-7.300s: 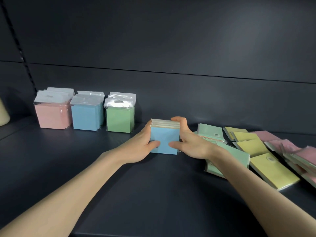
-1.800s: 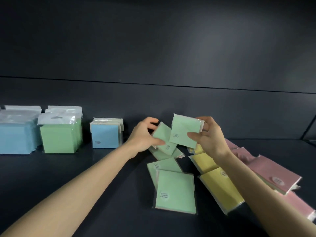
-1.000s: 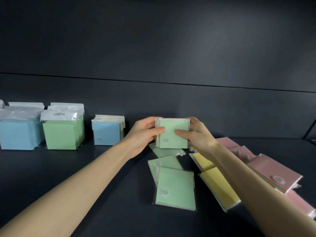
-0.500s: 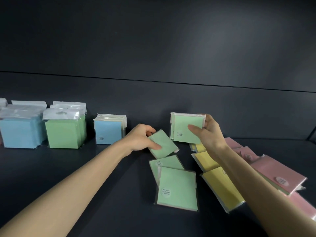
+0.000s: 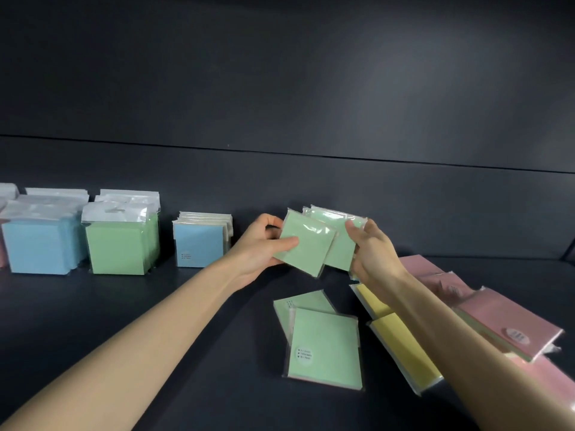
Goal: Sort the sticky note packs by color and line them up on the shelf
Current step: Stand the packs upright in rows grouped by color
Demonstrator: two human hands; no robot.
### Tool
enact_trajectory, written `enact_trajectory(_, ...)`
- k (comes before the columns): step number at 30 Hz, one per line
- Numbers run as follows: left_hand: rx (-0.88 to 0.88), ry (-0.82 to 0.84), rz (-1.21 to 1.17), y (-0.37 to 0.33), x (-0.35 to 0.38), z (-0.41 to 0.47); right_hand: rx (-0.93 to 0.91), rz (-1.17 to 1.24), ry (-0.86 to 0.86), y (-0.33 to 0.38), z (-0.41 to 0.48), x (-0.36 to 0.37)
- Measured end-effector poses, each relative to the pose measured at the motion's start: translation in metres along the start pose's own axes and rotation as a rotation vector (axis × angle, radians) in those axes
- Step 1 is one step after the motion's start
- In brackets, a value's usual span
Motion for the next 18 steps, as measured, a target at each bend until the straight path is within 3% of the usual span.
enact_trajectory(6, 0.051, -0.042, 0.223, 0.0, 0.0, -0.001, 0.012, -0.102, 0.22, -0.009, -0.003, 0.018)
enact_trajectory(11, 0.16, 0.021, 0.598, -0.018, -0.012, -0.001, -0.058, -0.34, 0.274, -0.005, 0.009, 0.024)
enact_trajectory(18, 0.228, -0.01, 1.093, -0.025, -0.032, -0.005, -0.082, -0.605, 0.298, -0.017, 0.018, 0.048)
Point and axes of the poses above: each hand's wrist, its own z-axis towards the middle knuckle, its own x-axis out of the palm, y = z × x, the point moved 5 cm from there along z, towards the middle knuckle, and after that the axes turned 5 degrees about z, right-handed, at the moved point
